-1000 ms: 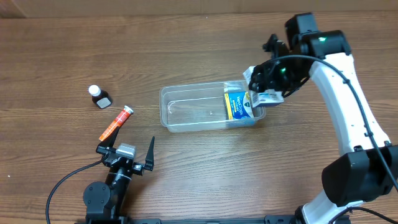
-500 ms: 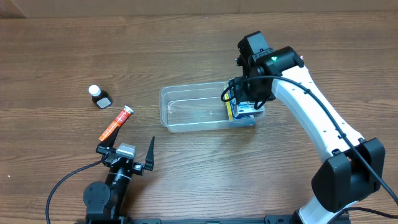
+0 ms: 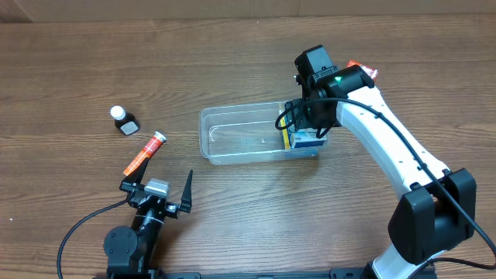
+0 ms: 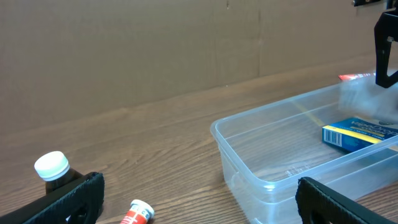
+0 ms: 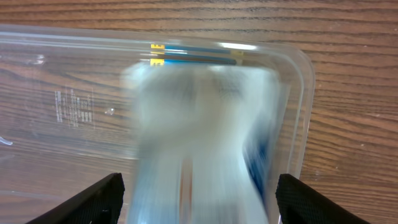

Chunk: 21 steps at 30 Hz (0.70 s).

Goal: Pack container
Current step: 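Carry the white box into the container beside the blue box, then open the right gripper and lift away from the container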

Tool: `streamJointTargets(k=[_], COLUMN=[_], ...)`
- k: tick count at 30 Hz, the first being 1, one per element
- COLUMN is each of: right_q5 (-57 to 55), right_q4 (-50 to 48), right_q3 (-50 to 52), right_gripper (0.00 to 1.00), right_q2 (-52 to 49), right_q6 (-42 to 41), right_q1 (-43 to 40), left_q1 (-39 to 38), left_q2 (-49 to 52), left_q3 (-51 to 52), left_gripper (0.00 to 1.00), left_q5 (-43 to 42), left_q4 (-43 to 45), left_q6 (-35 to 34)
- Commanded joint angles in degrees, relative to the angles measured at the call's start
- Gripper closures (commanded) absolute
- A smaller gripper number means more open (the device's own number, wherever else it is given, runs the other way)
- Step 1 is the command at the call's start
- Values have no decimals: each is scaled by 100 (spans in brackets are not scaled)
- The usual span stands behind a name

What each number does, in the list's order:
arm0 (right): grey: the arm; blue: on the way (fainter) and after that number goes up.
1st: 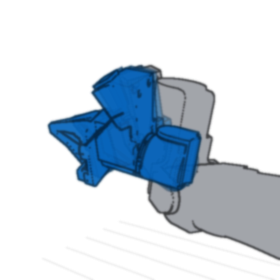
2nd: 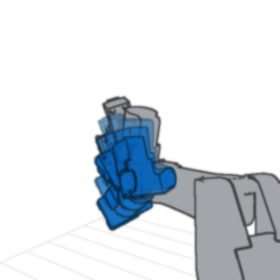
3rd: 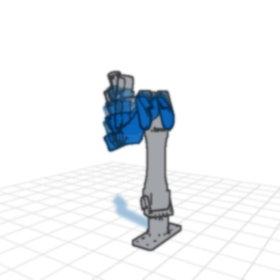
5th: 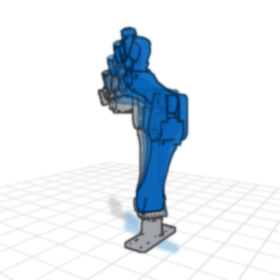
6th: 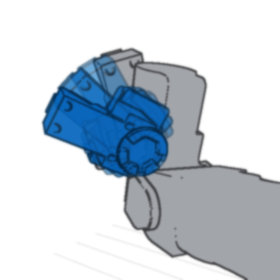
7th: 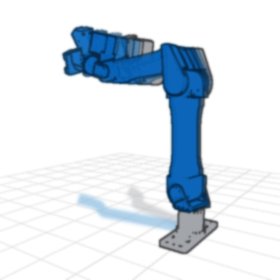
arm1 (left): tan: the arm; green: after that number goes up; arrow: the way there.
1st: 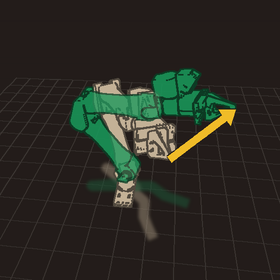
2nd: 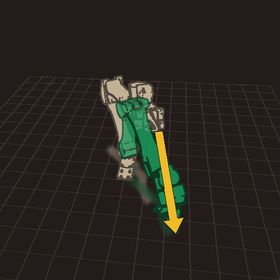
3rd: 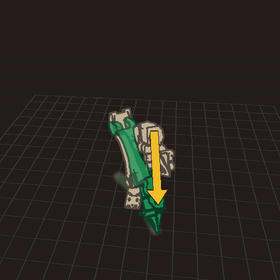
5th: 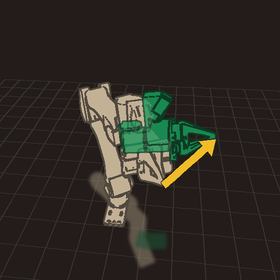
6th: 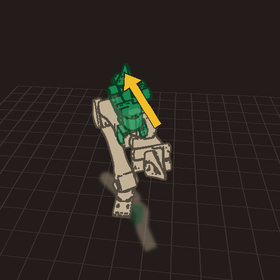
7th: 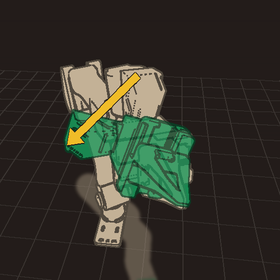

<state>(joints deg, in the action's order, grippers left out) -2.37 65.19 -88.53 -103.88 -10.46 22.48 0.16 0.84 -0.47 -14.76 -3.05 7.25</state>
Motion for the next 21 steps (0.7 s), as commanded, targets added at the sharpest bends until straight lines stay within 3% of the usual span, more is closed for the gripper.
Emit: streamJointTargets(k=[1,5,7,8,9,10,12,21], right_q5=[-57,-57,-55,-55,-55,-55,-44,208], right_q4=[-24,-24,-20,-20,-26,-42,-221,-658], right_q3=[9,9,9,9,20,48,323,857], right_gripper=[19,20,27,39,60,72,85,85], right_q2=[111,111,111,111,111,111,111,109], right_q6=[-2,-2,-4,-4,-4,-4,-7,-9], right_q1=[-15,-15,-15,-15,-15,-15,-15,-15], left_q1=[61,61,61,61,61,61,61,61], left_q2=[-57,-57,-57,-57,-57,-57,-57,-57], left_q3=[20,20,20,20,20,20,20,20], left_gripper=[0,0,0,0,0,0,0,0], left_q5=[33,31,33,31,33,31,31,33], left_q4=[11,11,11,11,11,11,11,11], left_q6=[46,46,46,46,46,46,46,46])
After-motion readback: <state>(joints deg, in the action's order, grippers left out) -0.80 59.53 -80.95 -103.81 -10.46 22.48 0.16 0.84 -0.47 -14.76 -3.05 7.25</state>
